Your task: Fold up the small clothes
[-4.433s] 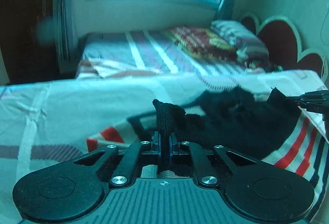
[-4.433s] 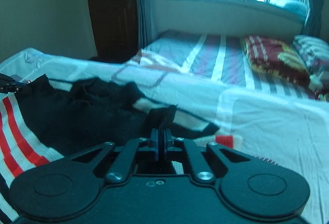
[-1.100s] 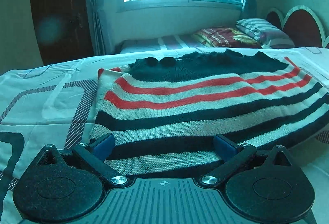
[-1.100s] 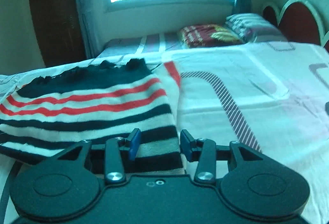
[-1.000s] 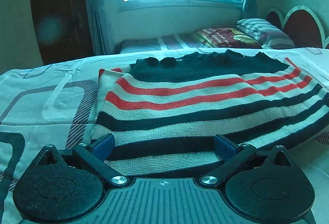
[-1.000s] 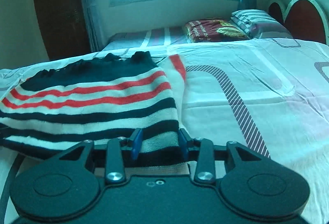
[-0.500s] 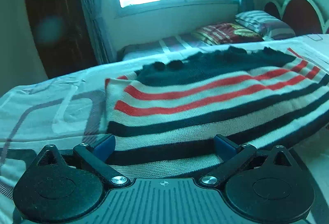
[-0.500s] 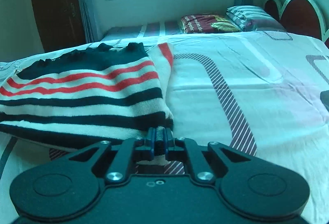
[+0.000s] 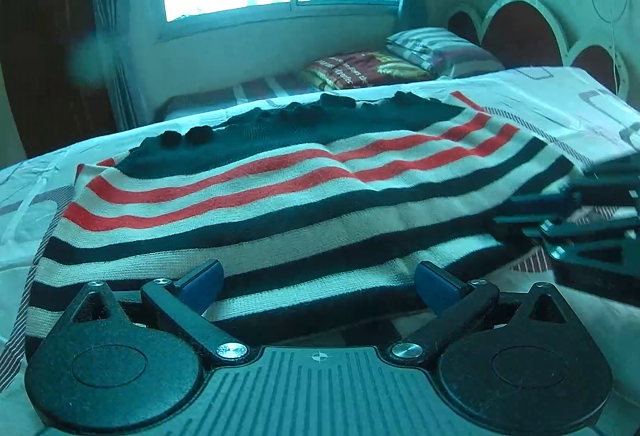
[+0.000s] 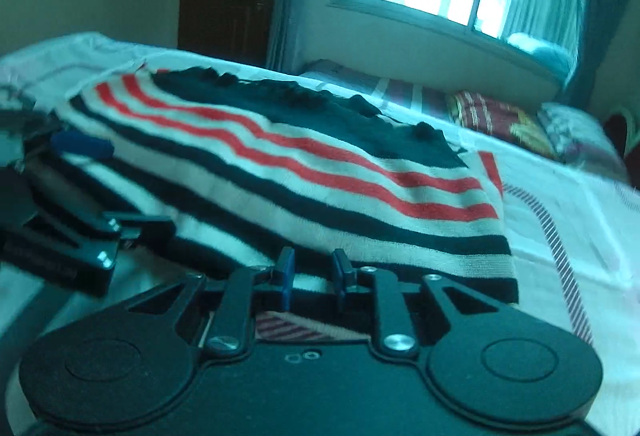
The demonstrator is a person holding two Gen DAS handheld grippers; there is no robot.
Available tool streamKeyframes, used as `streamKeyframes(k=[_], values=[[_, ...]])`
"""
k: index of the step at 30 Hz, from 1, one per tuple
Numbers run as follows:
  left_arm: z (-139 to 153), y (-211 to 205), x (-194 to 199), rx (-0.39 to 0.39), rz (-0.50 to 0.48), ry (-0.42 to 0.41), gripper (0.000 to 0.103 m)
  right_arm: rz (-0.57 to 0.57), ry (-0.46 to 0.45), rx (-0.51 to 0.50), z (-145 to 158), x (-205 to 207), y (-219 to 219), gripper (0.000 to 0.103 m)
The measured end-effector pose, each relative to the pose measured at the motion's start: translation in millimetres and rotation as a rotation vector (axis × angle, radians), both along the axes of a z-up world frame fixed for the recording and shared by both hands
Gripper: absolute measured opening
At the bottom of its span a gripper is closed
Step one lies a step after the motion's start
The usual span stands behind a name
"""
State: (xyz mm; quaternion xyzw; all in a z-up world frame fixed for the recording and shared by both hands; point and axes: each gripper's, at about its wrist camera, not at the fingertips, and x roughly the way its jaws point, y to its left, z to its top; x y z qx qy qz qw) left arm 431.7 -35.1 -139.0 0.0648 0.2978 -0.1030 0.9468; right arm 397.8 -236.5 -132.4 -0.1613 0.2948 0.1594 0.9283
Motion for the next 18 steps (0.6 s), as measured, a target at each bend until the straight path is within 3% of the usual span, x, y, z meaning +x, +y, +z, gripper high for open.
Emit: streamKeyframes(k=[3,8,11,13,15,18], values=[[-1,16,-2,0.051,0.032,-0.015,0.101,-0.036,0.030,0.026,3,-9,-16,0.017],[3,58,-2,0.029,0.091,0.006,0.101,-0.042,0.038,0.046,15,-14,-30,0.018],[7,70,-7,0.037,0.129,-0.011,0.101,-0.222,-0.034,0.123,29,-8,-61,0.023],[5,78,-6,0.024,0.145,0.009,0.101,-0.316,-0.004,0.113,24,5,-79,0.027],[0,81,-5,0.019,0.151,0.023,0.101,-0.316,0.043,0.150,18,13,-89,0.027],[1,81,-3,0.026,0.163,0.019,0.101,-0.301,0.040,0.121,14,11,-93,0.005]])
